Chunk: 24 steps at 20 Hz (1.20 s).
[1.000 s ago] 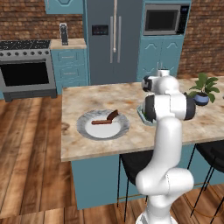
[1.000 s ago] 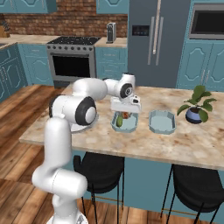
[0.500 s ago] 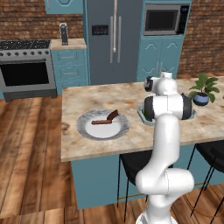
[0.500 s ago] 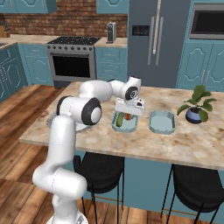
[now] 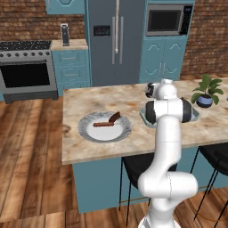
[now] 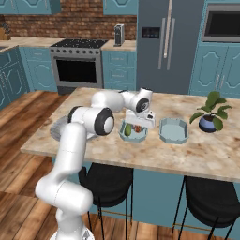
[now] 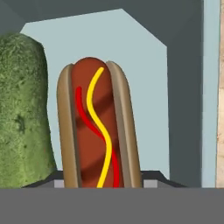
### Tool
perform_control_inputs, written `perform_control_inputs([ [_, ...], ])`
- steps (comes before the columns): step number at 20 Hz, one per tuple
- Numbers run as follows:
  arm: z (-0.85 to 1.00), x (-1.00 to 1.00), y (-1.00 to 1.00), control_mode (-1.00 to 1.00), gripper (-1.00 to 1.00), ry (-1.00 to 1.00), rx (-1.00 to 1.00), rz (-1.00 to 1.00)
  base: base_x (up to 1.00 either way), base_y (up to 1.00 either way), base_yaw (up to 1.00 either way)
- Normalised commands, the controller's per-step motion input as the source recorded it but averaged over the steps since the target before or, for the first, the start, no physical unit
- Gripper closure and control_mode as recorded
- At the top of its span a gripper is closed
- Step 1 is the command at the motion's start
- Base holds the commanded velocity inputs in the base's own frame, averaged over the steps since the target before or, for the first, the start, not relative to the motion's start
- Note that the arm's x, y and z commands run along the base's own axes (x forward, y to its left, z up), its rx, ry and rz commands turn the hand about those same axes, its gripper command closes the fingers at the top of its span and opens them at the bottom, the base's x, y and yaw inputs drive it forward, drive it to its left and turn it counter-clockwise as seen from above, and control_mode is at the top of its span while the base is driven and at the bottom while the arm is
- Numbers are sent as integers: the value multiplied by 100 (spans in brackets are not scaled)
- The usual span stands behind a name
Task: Place one cooked food and one vegetable from the large plate to each tupperware container.
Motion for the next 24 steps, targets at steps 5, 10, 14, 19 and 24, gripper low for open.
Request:
perform_control_inputs([
  [5,-41,9,7,-100,100,0,0,0,0,0,0],
  [10,-6,-8,4,-100,-100,-1,0,0,0,0,0],
  [14,3,-12,5,-100,-100,-8,0,0,0,0,0],
  [19,26,-20,9,-100,-100,-13,-2,0,0,0,0],
  [24,36,-45,9,-100,-100,-9,-2,0,0,0,0],
])
